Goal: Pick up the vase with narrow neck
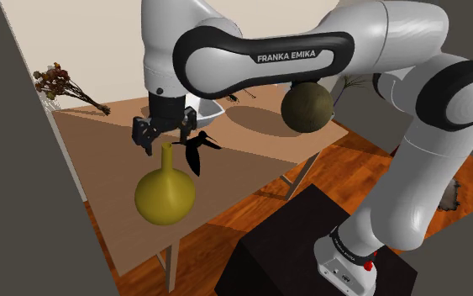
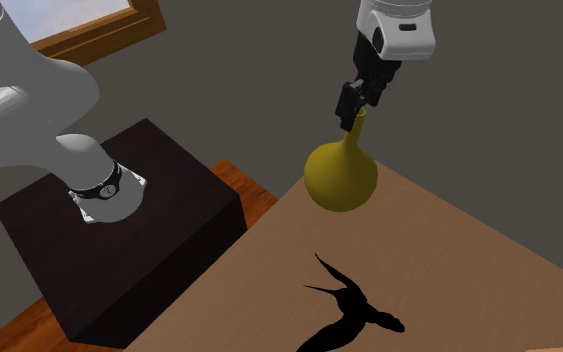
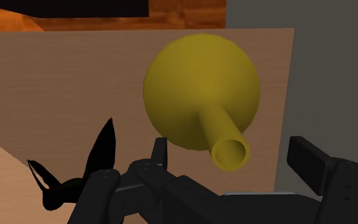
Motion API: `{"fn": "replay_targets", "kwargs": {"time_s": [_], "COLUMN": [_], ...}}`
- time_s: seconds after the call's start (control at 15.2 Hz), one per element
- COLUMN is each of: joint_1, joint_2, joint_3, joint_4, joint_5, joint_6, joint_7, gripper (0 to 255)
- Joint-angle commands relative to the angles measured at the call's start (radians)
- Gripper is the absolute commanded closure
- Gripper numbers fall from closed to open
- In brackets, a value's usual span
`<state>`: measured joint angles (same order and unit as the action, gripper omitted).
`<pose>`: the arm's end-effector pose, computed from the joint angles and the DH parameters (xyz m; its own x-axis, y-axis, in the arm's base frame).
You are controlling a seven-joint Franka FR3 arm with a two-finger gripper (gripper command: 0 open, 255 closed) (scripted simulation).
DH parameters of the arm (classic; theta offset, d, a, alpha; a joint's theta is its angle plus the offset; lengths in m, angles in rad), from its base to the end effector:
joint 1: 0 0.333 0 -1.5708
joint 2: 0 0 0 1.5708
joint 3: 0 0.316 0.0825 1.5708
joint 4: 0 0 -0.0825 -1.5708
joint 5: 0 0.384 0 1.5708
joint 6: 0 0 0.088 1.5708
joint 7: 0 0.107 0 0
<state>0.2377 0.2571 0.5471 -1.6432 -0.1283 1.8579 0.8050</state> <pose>0.4721 0.4163 0.4816 1.0000 0.0021 -0.0095 0.0021 -1.0000 -0.0042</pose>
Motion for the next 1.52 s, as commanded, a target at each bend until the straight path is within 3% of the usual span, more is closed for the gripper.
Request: {"fn": "replay_targets", "kwargs": {"time_s": [0.0,0.13,0.2,0.79,1.45], "joint_1": [-0.001,-0.001,0.000,-0.001,0.004], "joint_2": [0.004,0.004,0.007,0.004,-0.007], "joint_3": [-0.002,-0.002,-0.002,-0.002,0.004], "joint_4": [-0.031,-0.031,-0.028,-0.031,0.090], "joint_5": [-0.003,-0.003,-0.005,-0.003,0.006], "joint_6": [0.034,0.034,0.034,0.034,-0.096], "joint_7": [0.002,0.002,0.002,0.002,-0.005], "gripper": [0,0,255,255,255]}}
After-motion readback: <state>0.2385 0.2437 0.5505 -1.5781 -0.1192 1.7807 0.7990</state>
